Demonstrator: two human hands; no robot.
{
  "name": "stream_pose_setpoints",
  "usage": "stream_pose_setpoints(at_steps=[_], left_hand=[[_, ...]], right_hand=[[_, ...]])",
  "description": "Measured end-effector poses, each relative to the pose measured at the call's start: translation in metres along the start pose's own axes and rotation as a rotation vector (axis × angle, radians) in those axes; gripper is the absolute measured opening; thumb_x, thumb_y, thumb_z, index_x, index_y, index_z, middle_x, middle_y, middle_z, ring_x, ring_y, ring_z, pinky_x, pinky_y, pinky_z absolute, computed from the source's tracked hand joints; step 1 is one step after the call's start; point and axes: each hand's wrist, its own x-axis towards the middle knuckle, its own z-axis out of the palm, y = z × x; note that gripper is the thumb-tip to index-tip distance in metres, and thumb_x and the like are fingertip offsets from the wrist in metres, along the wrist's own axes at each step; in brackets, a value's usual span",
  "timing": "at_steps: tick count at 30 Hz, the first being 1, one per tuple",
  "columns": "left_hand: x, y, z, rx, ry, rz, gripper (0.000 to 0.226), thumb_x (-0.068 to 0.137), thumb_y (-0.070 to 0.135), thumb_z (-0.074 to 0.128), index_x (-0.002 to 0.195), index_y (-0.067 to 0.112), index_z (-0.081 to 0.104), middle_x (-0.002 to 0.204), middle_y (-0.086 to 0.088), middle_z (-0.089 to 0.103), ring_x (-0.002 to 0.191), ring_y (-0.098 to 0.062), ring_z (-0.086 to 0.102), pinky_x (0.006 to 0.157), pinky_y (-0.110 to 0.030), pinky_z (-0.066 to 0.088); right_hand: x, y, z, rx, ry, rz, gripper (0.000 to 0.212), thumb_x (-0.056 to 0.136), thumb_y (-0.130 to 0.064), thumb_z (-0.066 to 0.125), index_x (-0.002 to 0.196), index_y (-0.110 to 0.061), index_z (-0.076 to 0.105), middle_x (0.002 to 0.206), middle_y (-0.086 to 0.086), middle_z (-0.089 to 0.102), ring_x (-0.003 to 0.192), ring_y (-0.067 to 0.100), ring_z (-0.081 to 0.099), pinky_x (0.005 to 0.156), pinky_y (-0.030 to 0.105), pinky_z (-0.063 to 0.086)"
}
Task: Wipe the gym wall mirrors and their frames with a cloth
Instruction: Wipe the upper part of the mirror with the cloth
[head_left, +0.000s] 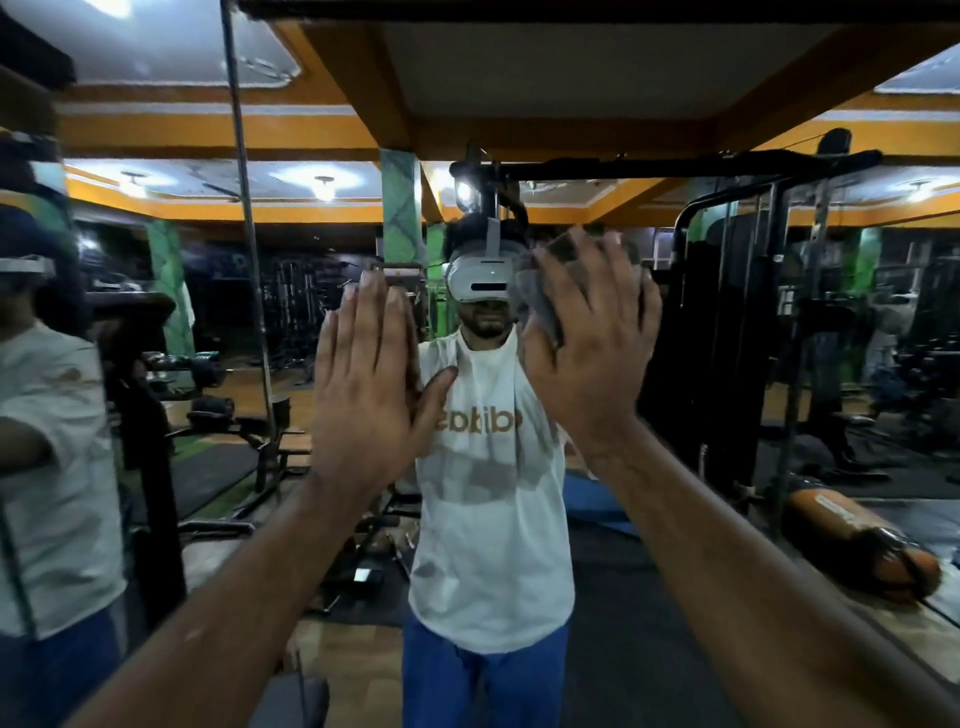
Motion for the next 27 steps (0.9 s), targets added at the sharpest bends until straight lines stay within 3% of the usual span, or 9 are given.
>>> stream_pose_setpoints(at_steps=[3, 5, 8, 13, 15, 19, 22, 25, 27], left_hand=[[-0.003, -0.009, 0.002, 0.023, -0.037, -0.020, 0.086, 0.100, 0.054, 0.048, 0.160, 0.000, 0.016, 0.168, -0.021, 0.009, 0.157, -0.033, 0.004, 0.127, -0.049, 0.005], [-0.002, -0.012, 0.000, -0.053, -0.067, 0.000, 0.082, 0.101, 0.046, 0.049, 0.160, 0.001, 0.014, 0.169, -0.019, 0.006, 0.157, -0.030, 0.000, 0.128, -0.048, 0.002], [-0.007, -0.031, -0.011, -0.102, -0.065, 0.055, 0.077, 0.099, 0.035, 0.053, 0.159, 0.001, 0.019, 0.169, -0.017, 0.012, 0.157, -0.028, 0.005, 0.127, -0.050, 0.010], [-0.014, -0.070, -0.025, 0.072, -0.092, -0.012, 0.082, 0.103, 0.054, 0.038, 0.161, 0.003, 0.012, 0.169, -0.017, 0.006, 0.157, -0.028, 0.001, 0.128, -0.047, 0.005], [-0.014, -0.078, -0.026, 0.012, -0.131, 0.010, 0.079, 0.104, 0.050, 0.038, 0.161, 0.004, 0.010, 0.170, -0.015, 0.002, 0.157, -0.026, -0.004, 0.128, -0.045, 0.001], [-0.015, -0.091, -0.036, -0.180, -0.095, 0.055, 0.073, 0.099, 0.031, 0.049, 0.160, 0.002, 0.019, 0.169, -0.016, 0.011, 0.157, -0.027, 0.005, 0.128, -0.047, 0.009], [-0.021, -0.106, -0.047, -0.128, -0.034, -0.077, 0.074, 0.099, 0.032, 0.049, 0.160, 0.003, 0.018, 0.168, -0.018, 0.011, 0.156, -0.032, 0.007, 0.127, -0.052, 0.011], [-0.025, -0.117, -0.049, -0.115, -0.104, -0.169, 0.078, 0.101, 0.044, 0.042, 0.161, 0.003, 0.011, 0.169, -0.017, 0.003, 0.157, -0.030, 0.000, 0.128, -0.047, 0.004], [-0.026, -0.125, -0.049, -0.133, -0.149, -0.121, 0.079, 0.102, 0.047, 0.039, 0.161, 0.004, 0.009, 0.170, -0.015, -0.001, 0.157, -0.028, -0.005, 0.128, -0.043, 0.000]], right_hand=[[-0.001, -0.033, 0.009, -0.011, 0.029, 0.067, 0.059, 0.094, -0.040, 0.052, 0.151, -0.023, 0.054, 0.164, 0.011, 0.040, 0.153, 0.032, 0.031, 0.121, 0.062, 0.022], [-0.017, -0.054, 0.013, 0.020, -0.036, -0.089, 0.059, 0.098, -0.039, 0.049, 0.154, -0.022, 0.050, 0.166, 0.011, 0.037, 0.155, 0.030, 0.028, 0.124, 0.061, 0.016], [-0.032, -0.058, 0.016, 0.016, -0.086, -0.280, 0.052, 0.099, -0.034, 0.056, 0.150, -0.023, 0.055, 0.163, 0.008, 0.042, 0.154, 0.027, 0.032, 0.126, 0.057, 0.016], [-0.009, -0.071, 0.025, -0.022, 0.047, 0.119, 0.057, 0.094, -0.037, 0.053, 0.149, -0.023, 0.056, 0.162, 0.009, 0.044, 0.153, 0.031, 0.033, 0.123, 0.060, 0.020], [-0.014, -0.099, 0.031, -0.012, 0.019, 0.083, 0.058, 0.096, -0.041, 0.047, 0.151, -0.021, 0.054, 0.163, 0.010, 0.041, 0.154, 0.032, 0.031, 0.124, 0.060, 0.018], [-0.037, -0.124, 0.038, 0.033, -0.119, -0.234, 0.058, 0.094, -0.040, 0.054, 0.150, -0.022, 0.056, 0.163, 0.010, 0.041, 0.155, 0.030, 0.031, 0.124, 0.061, 0.018], [-0.027, -0.117, 0.041, -0.025, -0.055, -0.102, 0.059, 0.091, -0.043, 0.057, 0.147, -0.024, 0.059, 0.162, 0.011, 0.043, 0.153, 0.031, 0.032, 0.123, 0.059, 0.020], [-0.014, -0.133, 0.047, -0.057, 0.060, 0.122, 0.056, 0.094, -0.042, 0.058, 0.146, -0.023, 0.060, 0.160, 0.011, 0.046, 0.151, 0.032, 0.036, 0.121, 0.061, 0.024], [-0.017, -0.158, 0.054, -0.017, 0.034, 0.082, 0.057, 0.096, -0.043, 0.055, 0.149, -0.021, 0.057, 0.161, 0.011, 0.043, 0.152, 0.032, 0.034, 0.121, 0.062, 0.022]])
